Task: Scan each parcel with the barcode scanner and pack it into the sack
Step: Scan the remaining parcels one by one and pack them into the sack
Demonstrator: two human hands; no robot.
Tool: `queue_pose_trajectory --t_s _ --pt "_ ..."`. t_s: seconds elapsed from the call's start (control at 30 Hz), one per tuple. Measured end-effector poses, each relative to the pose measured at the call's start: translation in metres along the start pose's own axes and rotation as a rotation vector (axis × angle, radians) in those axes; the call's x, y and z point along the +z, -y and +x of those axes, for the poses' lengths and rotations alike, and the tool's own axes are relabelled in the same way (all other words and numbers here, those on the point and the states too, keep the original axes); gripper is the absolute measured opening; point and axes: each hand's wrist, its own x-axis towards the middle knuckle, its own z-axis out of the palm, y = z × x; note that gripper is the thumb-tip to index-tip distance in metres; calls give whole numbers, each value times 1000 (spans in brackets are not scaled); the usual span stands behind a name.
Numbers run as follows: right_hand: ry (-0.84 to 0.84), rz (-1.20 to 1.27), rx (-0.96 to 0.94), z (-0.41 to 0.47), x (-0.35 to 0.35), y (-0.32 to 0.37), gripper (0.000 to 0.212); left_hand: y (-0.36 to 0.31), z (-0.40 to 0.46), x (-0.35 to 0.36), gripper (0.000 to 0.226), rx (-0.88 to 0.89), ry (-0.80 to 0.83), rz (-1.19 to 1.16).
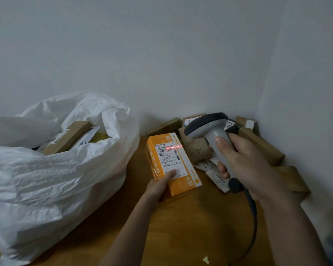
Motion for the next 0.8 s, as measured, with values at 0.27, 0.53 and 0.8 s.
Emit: queue_pose_trajectory --t_s 0.27,0.53,0.8 --pt "7 34 -13 -5 -4 12 30 -3 1 2 55 -19 -37 -33" --pt "-88 102 -16 3 3 19 27 -29 -11 -1 68 184 -40 -40" --pt "-133 191 32 16 31 25 28 -112 -66 -52 78 855 -428 2"
